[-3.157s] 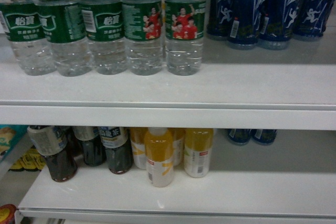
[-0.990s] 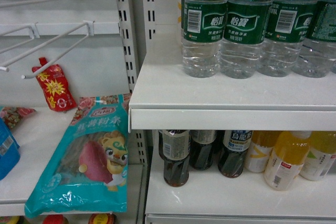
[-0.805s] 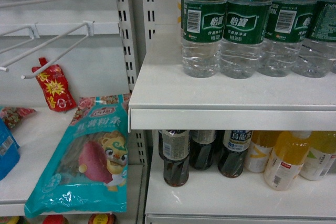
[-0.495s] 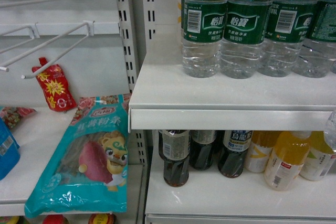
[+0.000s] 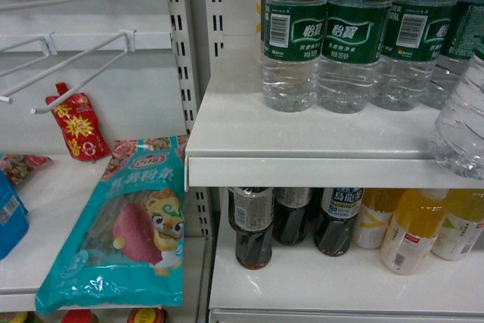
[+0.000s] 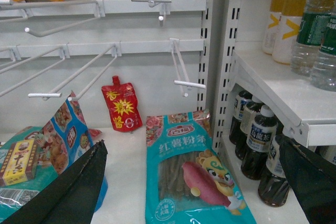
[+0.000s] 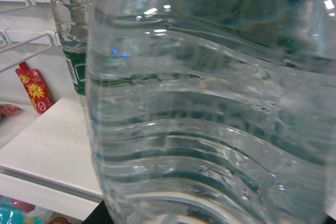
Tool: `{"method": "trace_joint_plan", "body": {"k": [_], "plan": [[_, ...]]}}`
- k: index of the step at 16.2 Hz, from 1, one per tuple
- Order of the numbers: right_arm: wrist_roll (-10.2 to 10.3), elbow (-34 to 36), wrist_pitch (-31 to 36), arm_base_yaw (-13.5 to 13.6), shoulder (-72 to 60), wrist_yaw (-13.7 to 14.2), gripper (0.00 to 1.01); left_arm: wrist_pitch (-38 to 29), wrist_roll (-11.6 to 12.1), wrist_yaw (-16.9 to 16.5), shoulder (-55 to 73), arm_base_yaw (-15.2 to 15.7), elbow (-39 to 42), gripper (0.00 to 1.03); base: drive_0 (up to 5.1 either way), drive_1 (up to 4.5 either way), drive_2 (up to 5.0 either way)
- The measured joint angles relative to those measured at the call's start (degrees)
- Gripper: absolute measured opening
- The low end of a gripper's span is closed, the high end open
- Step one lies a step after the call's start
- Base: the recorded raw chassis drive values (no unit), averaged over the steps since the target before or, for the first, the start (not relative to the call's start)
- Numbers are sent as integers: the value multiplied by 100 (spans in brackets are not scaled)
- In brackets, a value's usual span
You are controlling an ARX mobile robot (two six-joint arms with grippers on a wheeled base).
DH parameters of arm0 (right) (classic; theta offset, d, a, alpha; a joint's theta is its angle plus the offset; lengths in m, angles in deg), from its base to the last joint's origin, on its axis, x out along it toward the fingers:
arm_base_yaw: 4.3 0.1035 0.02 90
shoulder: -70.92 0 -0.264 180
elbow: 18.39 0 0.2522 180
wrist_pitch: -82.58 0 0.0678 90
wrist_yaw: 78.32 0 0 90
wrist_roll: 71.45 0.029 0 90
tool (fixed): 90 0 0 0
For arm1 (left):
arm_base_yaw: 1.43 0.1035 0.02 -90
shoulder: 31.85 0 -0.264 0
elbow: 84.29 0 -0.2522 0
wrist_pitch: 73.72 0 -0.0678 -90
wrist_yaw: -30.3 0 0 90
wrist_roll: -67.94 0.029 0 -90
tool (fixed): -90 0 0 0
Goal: Move water from second to third shelf
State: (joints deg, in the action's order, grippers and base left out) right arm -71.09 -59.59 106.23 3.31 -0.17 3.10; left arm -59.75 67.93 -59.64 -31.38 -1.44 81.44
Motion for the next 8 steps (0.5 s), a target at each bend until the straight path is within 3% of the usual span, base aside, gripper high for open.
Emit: {"method": "trace_joint_plan", "body": {"k": [8], "plan": [[2, -627, 116, 61, -841, 175, 42, 0, 2, 0, 0, 0, 0, 98, 0, 0, 0]]}}
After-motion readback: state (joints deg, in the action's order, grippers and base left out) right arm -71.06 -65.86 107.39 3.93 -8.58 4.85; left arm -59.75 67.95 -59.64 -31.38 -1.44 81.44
